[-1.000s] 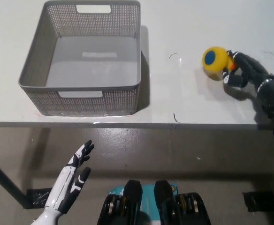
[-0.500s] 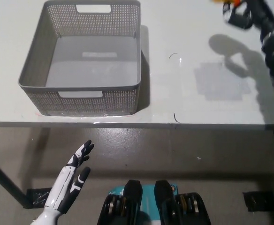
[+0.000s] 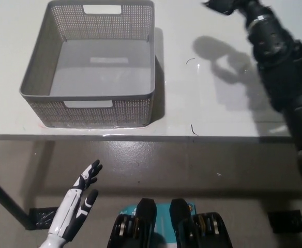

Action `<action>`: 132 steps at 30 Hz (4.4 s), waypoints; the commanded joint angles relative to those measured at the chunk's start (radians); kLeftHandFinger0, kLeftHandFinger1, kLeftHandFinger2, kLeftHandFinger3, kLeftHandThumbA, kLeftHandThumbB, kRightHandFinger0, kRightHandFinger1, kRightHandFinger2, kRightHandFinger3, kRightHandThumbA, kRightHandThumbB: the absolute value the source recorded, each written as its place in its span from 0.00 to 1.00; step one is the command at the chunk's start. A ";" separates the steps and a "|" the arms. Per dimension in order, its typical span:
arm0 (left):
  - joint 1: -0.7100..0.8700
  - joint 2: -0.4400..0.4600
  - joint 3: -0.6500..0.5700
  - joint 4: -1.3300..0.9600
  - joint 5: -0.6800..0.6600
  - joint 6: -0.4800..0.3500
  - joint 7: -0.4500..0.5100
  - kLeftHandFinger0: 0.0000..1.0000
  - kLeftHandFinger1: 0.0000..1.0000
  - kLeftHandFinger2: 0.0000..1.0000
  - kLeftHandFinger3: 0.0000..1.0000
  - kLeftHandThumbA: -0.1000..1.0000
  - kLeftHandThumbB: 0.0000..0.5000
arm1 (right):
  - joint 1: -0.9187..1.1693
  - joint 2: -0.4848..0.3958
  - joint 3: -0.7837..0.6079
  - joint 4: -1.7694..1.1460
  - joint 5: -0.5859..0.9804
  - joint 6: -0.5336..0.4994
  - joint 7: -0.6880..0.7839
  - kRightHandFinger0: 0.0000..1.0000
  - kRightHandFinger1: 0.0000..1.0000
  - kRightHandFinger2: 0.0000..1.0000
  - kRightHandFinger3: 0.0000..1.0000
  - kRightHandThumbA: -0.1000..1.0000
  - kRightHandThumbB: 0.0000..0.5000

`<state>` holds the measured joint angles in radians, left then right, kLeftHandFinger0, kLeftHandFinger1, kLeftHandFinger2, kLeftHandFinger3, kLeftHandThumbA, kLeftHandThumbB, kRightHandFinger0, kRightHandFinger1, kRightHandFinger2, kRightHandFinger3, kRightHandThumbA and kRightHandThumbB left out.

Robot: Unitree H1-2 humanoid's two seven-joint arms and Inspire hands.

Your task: Use the right hand to pick up a yellow duck toy and place it into a container on the left hand side

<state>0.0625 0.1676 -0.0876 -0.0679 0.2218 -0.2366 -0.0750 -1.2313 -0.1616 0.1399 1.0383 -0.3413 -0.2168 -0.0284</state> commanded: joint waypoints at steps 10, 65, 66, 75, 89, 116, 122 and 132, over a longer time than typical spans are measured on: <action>0.006 0.005 -0.018 -0.023 -0.004 -0.014 -0.011 1.00 1.00 1.00 1.00 1.00 0.20 | -0.147 0.203 0.089 0.071 -0.029 0.020 -0.071 0.00 0.31 0.65 0.74 0.00 0.28; -0.037 0.009 -0.066 -0.017 0.021 0.013 -0.038 1.00 1.00 1.00 1.00 1.00 0.13 | 0.365 -0.187 -0.218 -1.450 0.307 0.480 0.289 1.00 1.00 1.00 1.00 0.99 0.93; -0.037 0.010 -0.066 -0.016 0.021 0.011 -0.038 1.00 1.00 1.00 1.00 1.00 0.12 | 0.396 -0.201 -0.239 -1.499 0.321 0.479 0.279 1.00 1.00 1.00 1.00 0.99 0.94; -0.045 0.012 -0.064 -0.006 0.023 0.015 -0.037 1.00 1.00 1.00 1.00 1.00 0.18 | 0.725 -0.248 -0.314 -1.768 0.465 0.429 0.232 1.00 1.00 1.00 1.00 0.97 0.91; -0.050 0.006 -0.056 0.001 0.018 0.026 -0.029 1.00 1.00 1.00 1.00 1.00 0.17 | 1.213 -0.012 -0.115 -1.539 0.474 0.086 0.243 1.00 1.00 1.00 1.00 1.00 0.85; -0.039 0.003 -0.010 0.006 0.018 0.009 -0.015 1.00 1.00 1.00 1.00 1.00 0.14 | 1.191 0.146 -0.116 -0.945 0.475 -0.116 0.229 1.00 1.00 1.00 1.00 0.95 0.56; -0.042 0.007 -0.009 0.006 0.021 0.008 -0.016 1.00 1.00 1.00 1.00 1.00 0.15 | 1.186 0.146 -0.112 -0.938 0.476 -0.110 0.227 1.00 1.00 1.00 1.00 0.92 0.54; -0.048 0.007 -0.004 -0.004 0.019 0.026 -0.018 1.00 1.00 1.00 1.00 1.00 0.17 | 1.174 0.150 -0.115 -0.939 0.465 -0.103 0.209 1.00 1.00 1.00 1.00 0.91 0.58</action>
<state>0.0356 0.1619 -0.1065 -0.0575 0.2436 -0.2070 -0.1049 -0.0284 -0.0219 0.0335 0.1102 0.1105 -0.2718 0.1933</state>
